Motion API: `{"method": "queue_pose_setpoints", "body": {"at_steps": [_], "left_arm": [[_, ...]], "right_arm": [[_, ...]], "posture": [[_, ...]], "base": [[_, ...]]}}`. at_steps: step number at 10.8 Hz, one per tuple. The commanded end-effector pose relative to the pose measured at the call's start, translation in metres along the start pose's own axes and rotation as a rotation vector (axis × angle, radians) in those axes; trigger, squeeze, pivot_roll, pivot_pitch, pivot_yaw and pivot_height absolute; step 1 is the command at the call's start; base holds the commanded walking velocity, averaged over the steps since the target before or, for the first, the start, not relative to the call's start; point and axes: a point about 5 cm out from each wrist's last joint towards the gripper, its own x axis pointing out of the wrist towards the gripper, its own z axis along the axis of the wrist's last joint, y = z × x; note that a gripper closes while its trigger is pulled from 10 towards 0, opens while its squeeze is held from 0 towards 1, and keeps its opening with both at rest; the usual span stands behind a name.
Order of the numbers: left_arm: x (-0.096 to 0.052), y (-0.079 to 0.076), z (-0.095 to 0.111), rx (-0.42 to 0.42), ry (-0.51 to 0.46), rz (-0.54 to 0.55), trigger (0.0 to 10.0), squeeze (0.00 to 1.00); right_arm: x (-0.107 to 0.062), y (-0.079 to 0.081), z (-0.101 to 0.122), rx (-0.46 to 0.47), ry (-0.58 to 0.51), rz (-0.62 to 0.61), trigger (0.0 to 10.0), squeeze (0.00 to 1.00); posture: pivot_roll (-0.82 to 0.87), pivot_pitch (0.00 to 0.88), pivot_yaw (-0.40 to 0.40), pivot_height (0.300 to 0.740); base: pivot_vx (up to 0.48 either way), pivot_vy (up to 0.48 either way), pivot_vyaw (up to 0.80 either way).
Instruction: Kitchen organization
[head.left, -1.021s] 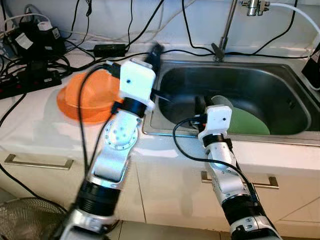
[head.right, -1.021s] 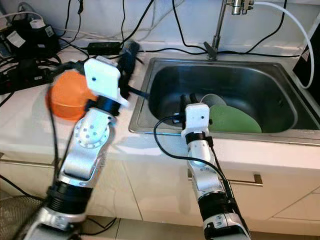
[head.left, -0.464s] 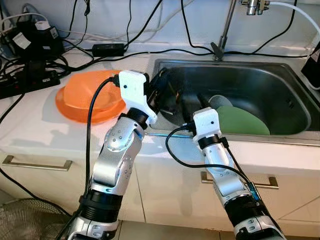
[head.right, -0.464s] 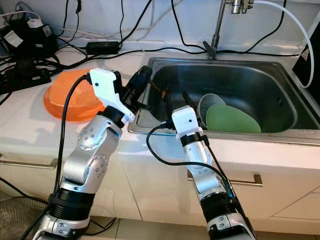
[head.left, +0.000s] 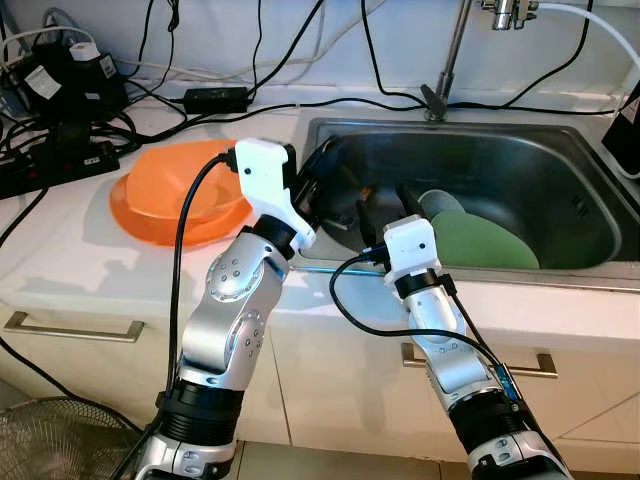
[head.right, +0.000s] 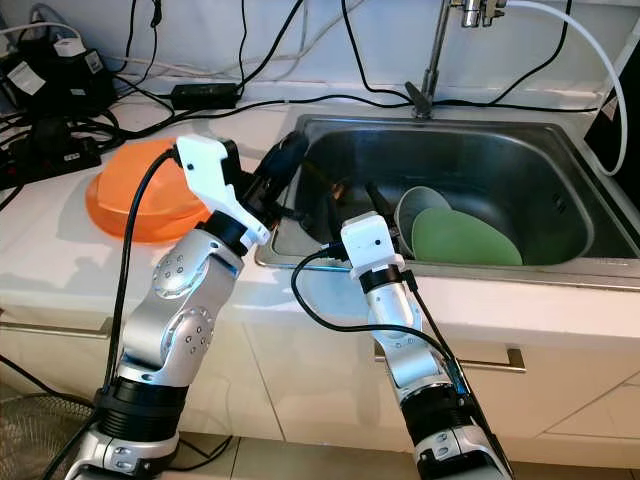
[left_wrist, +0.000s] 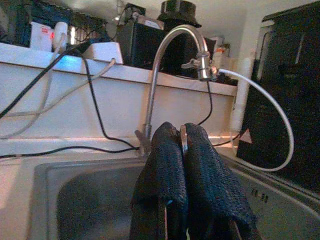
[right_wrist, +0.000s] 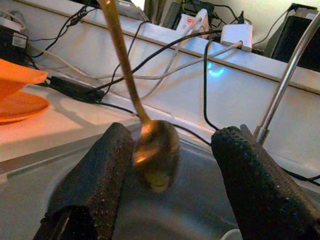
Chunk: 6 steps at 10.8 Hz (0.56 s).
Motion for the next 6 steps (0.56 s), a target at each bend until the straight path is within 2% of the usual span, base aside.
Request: {"method": "queue_pose_setpoints", "body": {"at_steps": [1,6], "left_arm": [[0.000,-0.004,0.005,0.007,-0.005,-0.046,10.0,0.00],[-0.002,-0.017,-0.005,0.008,0.058,-0.150,10.0,0.00]], "right_arm": [[-0.006,0.009,-0.009,0.002,0.047,0.026,10.0,0.00],[-0.006,0.010,-0.008,0.009,0.044,0.017,10.0,0.00]], "posture": [[0.09,0.000,0.063,0.740],[0.09,0.000,0.070,0.740]], "base": [[0.000,0.000,0.00],[0.000,0.000,0.00]]}}
